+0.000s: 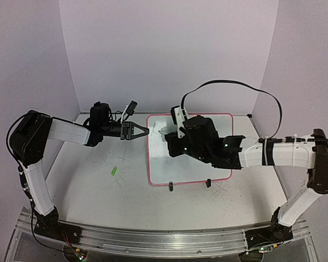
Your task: Write a sentence on the whiteboard
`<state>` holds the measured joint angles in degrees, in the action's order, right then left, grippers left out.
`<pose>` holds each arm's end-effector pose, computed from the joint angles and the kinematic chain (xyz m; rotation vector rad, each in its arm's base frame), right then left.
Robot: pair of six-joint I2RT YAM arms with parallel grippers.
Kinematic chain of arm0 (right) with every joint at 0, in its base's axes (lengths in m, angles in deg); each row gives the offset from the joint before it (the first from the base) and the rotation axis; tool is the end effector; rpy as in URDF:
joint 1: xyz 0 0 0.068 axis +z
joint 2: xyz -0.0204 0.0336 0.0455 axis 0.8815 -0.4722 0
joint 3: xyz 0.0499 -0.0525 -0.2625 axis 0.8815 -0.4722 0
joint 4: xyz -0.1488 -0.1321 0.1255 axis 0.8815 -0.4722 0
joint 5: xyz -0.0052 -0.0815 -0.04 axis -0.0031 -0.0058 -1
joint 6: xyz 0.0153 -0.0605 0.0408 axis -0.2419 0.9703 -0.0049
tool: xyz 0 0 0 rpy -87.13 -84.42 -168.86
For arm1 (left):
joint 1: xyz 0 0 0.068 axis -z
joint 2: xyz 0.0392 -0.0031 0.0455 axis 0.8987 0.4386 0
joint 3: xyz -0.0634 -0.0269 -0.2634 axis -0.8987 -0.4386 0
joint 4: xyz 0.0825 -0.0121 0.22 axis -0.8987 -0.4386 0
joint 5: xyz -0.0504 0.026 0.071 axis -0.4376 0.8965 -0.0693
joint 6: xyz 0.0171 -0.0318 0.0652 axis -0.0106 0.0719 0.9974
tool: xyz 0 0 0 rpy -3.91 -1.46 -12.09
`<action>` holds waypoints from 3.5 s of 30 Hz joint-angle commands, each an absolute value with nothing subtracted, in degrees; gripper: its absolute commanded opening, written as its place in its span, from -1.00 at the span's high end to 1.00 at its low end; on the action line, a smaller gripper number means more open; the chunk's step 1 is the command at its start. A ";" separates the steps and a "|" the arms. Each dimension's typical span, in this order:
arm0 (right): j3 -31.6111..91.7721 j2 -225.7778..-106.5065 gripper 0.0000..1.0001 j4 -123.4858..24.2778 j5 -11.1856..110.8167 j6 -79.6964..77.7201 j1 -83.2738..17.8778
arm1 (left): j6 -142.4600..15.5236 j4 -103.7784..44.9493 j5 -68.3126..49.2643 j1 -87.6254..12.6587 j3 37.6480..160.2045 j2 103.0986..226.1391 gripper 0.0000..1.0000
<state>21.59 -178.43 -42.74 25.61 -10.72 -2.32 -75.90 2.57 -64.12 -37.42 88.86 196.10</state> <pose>0.2096 0.3205 0.2888 -0.5270 1.8806 0.6159 0.3270 -0.2257 0.2363 0.9125 1.7063 -1.5647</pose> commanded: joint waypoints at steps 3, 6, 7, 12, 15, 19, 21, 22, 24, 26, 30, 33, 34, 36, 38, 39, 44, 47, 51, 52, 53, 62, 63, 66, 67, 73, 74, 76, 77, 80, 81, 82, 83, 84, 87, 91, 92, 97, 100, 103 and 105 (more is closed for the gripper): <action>15.54 -169.68 1.00 -39.78 23.59 -9.34 -2.71 | -75.94 3.63 -66.21 -36.91 89.25 194.25 1.00; 17.61 -171.89 1.00 -40.10 24.10 -8.83 -2.78 | -75.92 3.57 -66.22 -36.91 89.26 194.24 1.00; 18.54 -173.10 1.00 -40.20 23.98 -8.73 -2.77 | -75.89 3.61 -66.21 -36.91 89.28 194.22 1.00; 22.46 -177.35 1.00 -40.22 24.05 -8.10 -2.98 | -75.85 3.60 -66.11 -36.91 88.94 194.01 1.00; 22.75 -177.71 1.00 -40.13 24.14 -8.15 -3.32 | -75.72 3.59 -66.09 -36.91 88.93 193.81 1.00; 23.24 -178.57 1.00 -40.04 24.39 -8.21 -3.67 | -75.79 3.62 -66.21 -36.91 89.09 193.98 1.00; 23.69 -179.14 1.00 -40.04 24.86 -8.38 -3.69 | -75.79 3.64 -66.27 -36.91 89.07 193.93 1.00; 23.87 -179.41 1.00 -40.04 25.01 -8.44 -3.69 | -75.79 3.63 -66.24 -36.91 89.12 193.89 1.00; 24.14 -179.78 1.00 -40.00 24.90 -8.46 -3.75 | -75.79 3.61 -66.23 -36.94 89.04 193.85 1.00; 24.37 -180.03 1.00 -39.96 24.94 -8.33 -3.83 | -75.79 3.56 -66.21 -36.87 89.06 193.89 1.00; 24.67 -180.42 1.00 -39.96 25.21 -8.45 -4.07 | -75.79 3.62 -66.35 -36.92 89.12 193.89 1.00; 24.39 -180.59 1.00 -39.96 25.38 -8.77 -4.11 | -75.79 3.60 -66.31 -36.91 89.10 193.89 1.00; 24.23 -180.68 1.00 -40.01 25.28 -8.96 -4.13 | -75.79 3.62 -66.35 -36.91 89.11 193.89 1.00; 23.88 -180.61 1.00 -40.08 25.06 -9.38 -4.25 | -75.79 3.62 -66.37 -36.91 89.23 193.86 1.00; 23.73 -180.60 1.00 -40.13 24.94 -9.72 -4.36 | -75.79 3.63 -66.34 -36.91 89.18 193.89 1.00; 23.71 -180.67 1.00 -40.17 24.98 -9.85 -4.41 | -75.79 3.60 -66.41 -36.91 89.18 193.89 1.00; 24.06 -181.20 1.00 -40.47 25.08 -10.13 -4.59 | -75.80 3.57 -66.31 -36.91 89.17 193.80 1.00; 24.29 -181.49 1.00 -40.79 24.93 -10.22 -4.58 | -75.79 3.60 -66.36 -36.91 89.10 193.73 1.00; 24.01 -181.25 1.00 -41.30 24.00 -10.65 -4.54 | -75.79 3.59 -66.30 -36.91 89.12 193.71 1.00; 23.72 -180.96 1.00 -41.36 23.54 -10.77 -4.55 | -75.79 3.60 -66.30 -36.91 89.09 193.71 1.00; 23.47 -180.67 1.00 -41.41 23.21 -10.93 -4.54 | -75.79 3.62 -66.30 -36.91 89.10 193.69 1.00; 21.88 -179.13 1.00 -41.80 21.69 -11.81 -4.71 | -75.79 3.63 -66.34 -36.91 89.09 193.63 1.00; 21.74 -178.92 1.00 -41.80 21.56 -11.86 -4.72 | -75.78 3.61 -66.32 -36.91 89.07 193.63 1.00; 21.23 -178.35 1.00 -41.84 20.97 -12.06 -4.77 | -75.79 3.62 -66.35 -36.91 89.07 193.63 1.00; 21.13 -178.22 1.00 -41.87 20.84 -12.14 -4.78 | -75.79 3.59 -66.34 -36.91 89.07 193.63 1.00; 20.55 -177.35 1.00 -41.88 20.37 -12.46 -4.84 | -75.79 3.61 -66.35 -36.91 89.11 193.62 1.00; 20.47 -177.21 1.00 -41.89 20.29 -12.50 -4.83 | -75.79 3.59 -66.33 -36.91 89.08 193.63 1.00; 20.30 -176.88 1.00 -41.89 20.05 -12.54 -4.91 | -75.79 3.63 -66.31 -36.91 89.07 193.63 1.00; 20.28 -176.77 1.00 -41.89 19.93 -12.50 -4.89 | -75.79 3.63 -66.32 -36.91 89.07 193.63 1.00; 20.53 -176.91 1.00 -41.85 19.92 -12.17 -4.90 | -75.79 3.62 -66.40 -36.91 89.08 193.63 1.00; 20.75 -177.12 1.00 -41.72 20.12 -11.97 -4.90 | -75.79 3.63 -66.44 -36.89 89.12 193.58 1.00; 20.97 -177.38 1.00 -41.53 20.30 -11.76 -4.92 | -75.79 3.62 -66.46 -36.91 89.12 193.54 1.00; 21.19 -177.71 1.00 -41.29 20.52 -11.62 -4.89 | -75.79 3.63 -66.46 -36.91 89.10 193.50 1.00; 21.43 -178.00 1.00 -41.07 20.72 -11.50 -4.88 | -75.78 3.64 -66.44 -36.91 89.08 193.47 1.00; 22.32 -178.75 1.00 -40.67 21.14 -11.30 -4.87 | -75.71 3.63 -66.41 -36.91 89.05 193.37 1.00; 23.22 -179.51 1.00 -40.66 21.24 -11.03 -4.92 | -75.71 3.59 -66.47 -36.91 88.99 193.37 1.00; 23.34 -179.65 1.00 -40.66 21.26 -10.95 -4.99 | -75.71 3.62 -66.46 -36.91 89.00 193.40 1.00; 23.92 -180.48 1.00 -40.57 22.09 -10.96 -4.92 | -75.71 3.64 -66.47 -36.87 89.05 193.36 1.00; 24.41 -180.94 1.00 -40.49 22.38 -10.85 -4.97 | -75.71 3.59 -66.43 -36.91 89.02 193.28 1.00; 25.08 -181.73 1.00 -40.48 22.96 -10.70 -4.94 | -75.71 3.63 -66.41 -36.91 89.06 193.28 1.00; 25.37 -182.14 1.00 -40.48 23.49 -10.71 -4.93 | -75.73 3.63 -66.41 -36.91 89.03 193.26 1.00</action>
<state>22.72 -180.14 -41.28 23.44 -11.16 -4.31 -75.92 2.50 -63.81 -37.42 88.86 196.10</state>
